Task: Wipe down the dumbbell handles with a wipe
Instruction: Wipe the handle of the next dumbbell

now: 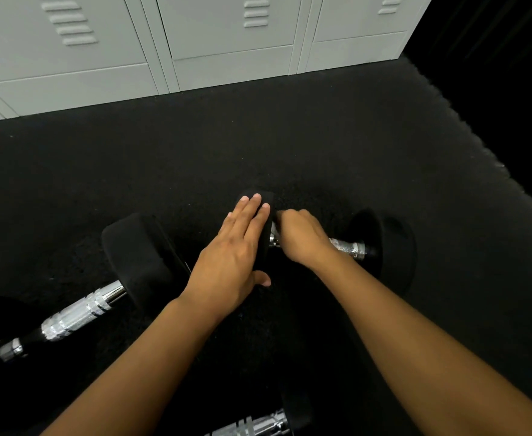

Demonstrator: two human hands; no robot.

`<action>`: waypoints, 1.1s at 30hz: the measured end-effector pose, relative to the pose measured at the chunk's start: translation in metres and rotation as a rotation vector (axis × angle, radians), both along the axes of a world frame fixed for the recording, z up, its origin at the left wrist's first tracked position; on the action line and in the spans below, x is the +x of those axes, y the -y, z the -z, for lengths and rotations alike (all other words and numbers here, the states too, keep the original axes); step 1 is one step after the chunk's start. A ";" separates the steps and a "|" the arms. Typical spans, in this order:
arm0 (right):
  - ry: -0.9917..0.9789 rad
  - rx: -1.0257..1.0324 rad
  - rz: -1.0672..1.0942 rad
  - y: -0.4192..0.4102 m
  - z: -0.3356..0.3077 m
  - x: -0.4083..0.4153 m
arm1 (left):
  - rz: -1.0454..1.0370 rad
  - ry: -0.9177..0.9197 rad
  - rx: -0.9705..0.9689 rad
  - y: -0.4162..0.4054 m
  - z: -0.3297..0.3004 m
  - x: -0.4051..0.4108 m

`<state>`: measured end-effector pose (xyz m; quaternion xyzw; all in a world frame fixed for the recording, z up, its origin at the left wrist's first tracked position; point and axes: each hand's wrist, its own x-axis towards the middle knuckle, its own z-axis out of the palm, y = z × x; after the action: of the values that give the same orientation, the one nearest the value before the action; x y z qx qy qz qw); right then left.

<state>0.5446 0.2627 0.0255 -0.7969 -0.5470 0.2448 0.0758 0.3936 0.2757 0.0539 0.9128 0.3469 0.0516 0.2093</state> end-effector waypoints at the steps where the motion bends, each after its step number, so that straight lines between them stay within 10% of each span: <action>1: -0.009 0.057 -0.004 0.008 0.002 0.000 | 0.004 0.005 -0.003 0.000 0.000 0.000; 33: 0.179 0.676 -0.222 0.058 0.047 0.009 | 0.018 0.004 -0.023 -0.002 0.001 0.001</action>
<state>0.5535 0.2044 -0.0214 -0.6811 -0.6845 -0.0136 0.2596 0.3942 0.2777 0.0530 0.9134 0.3386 0.0477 0.2207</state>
